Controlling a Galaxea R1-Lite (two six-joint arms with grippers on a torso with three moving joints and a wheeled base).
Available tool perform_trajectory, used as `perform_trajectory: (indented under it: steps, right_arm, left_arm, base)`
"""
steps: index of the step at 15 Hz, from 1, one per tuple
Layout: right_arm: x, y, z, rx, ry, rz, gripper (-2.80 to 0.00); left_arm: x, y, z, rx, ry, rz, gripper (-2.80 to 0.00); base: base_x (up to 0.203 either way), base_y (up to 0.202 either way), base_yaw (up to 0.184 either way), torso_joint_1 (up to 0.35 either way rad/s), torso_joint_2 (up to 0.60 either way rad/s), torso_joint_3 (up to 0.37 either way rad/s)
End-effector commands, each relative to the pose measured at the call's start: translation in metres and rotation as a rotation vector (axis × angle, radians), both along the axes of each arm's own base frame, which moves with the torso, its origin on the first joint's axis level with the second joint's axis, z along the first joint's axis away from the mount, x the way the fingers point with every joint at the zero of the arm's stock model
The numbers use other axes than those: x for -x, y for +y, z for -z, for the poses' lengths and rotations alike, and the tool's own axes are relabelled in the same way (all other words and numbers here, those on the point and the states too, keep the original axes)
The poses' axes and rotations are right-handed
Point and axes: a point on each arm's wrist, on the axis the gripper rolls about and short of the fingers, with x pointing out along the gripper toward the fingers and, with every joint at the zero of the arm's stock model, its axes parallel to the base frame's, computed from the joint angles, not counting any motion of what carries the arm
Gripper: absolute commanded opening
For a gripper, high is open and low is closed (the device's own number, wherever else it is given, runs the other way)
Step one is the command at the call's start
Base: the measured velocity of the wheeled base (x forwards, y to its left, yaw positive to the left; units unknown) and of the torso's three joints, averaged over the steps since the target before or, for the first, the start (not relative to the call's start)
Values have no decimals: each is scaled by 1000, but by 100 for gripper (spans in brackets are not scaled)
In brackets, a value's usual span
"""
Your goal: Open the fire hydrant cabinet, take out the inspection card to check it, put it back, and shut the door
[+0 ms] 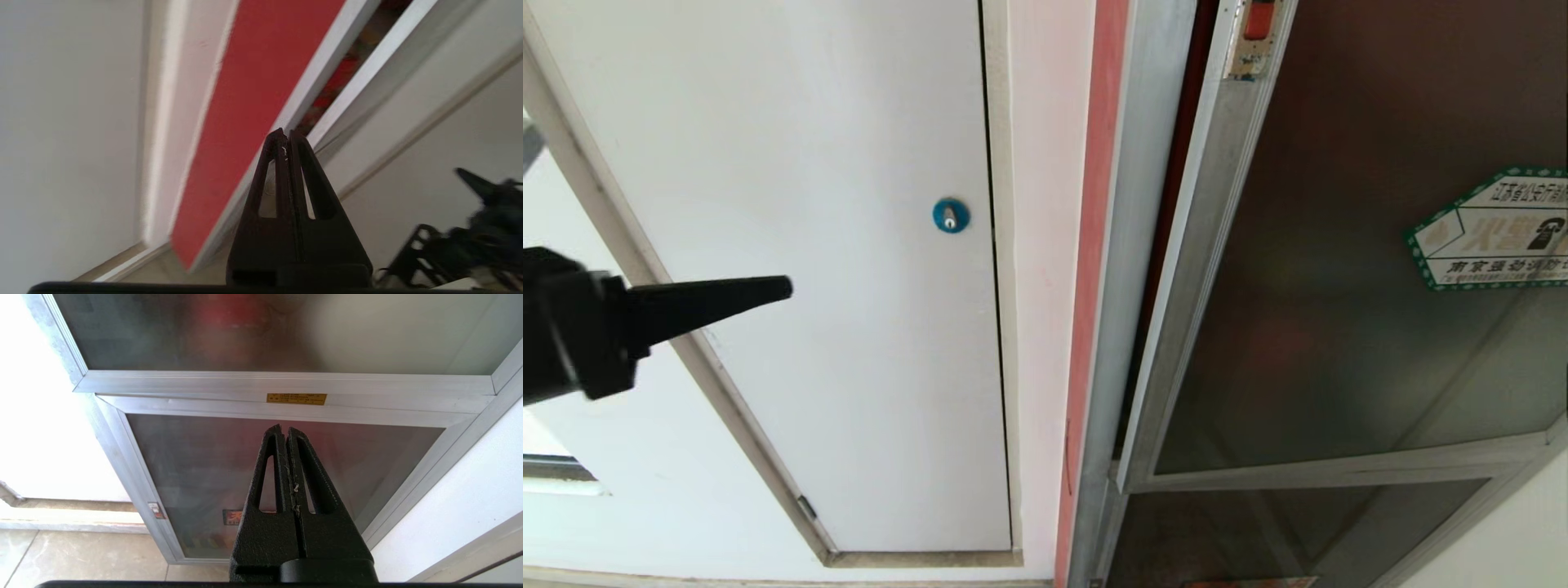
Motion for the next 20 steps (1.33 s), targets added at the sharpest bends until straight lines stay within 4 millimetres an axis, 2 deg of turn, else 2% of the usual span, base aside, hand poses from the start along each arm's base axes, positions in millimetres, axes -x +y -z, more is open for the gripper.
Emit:
perform_trajectory:
  steps: [1, 4, 7, 13, 16, 20]
  right_arm:
    - [0, 0, 0, 3, 3, 0, -280]
    - [0, 0, 0, 3, 4, -2, -280]
    - [0, 0, 0, 1, 4, -2, -280]
    - [0, 0, 0, 1, 4, -3, -280]
    - [0, 0, 0, 1, 4, -5, -280]
    - [0, 0, 0, 0, 5, -5, -280]
  left_arm:
    - [-50, -18, 15, 13, 105, 94, -280]
    - [-79, -57, 13, 57, 115, 294, -280]
    - [-96, -91, 5, 74, 98, 396, -280]
    - [-90, -138, 2, 80, 104, 543, -280]
    - [-97, -158, 5, 76, 109, 573, -280]
    - [-113, -182, 8, 76, 102, 517, -280]
  base:
    - [0, 0, 0, 0, 0, 0]
    - [0, 0, 0, 0, 0, 0]
    - [0, 0, 0, 0, 0, 0]
    - [0, 0, 0, 0, 0, 0]
    - [0, 0, 0, 0, 0, 0]
    - [0, 0, 0, 0, 0, 0]
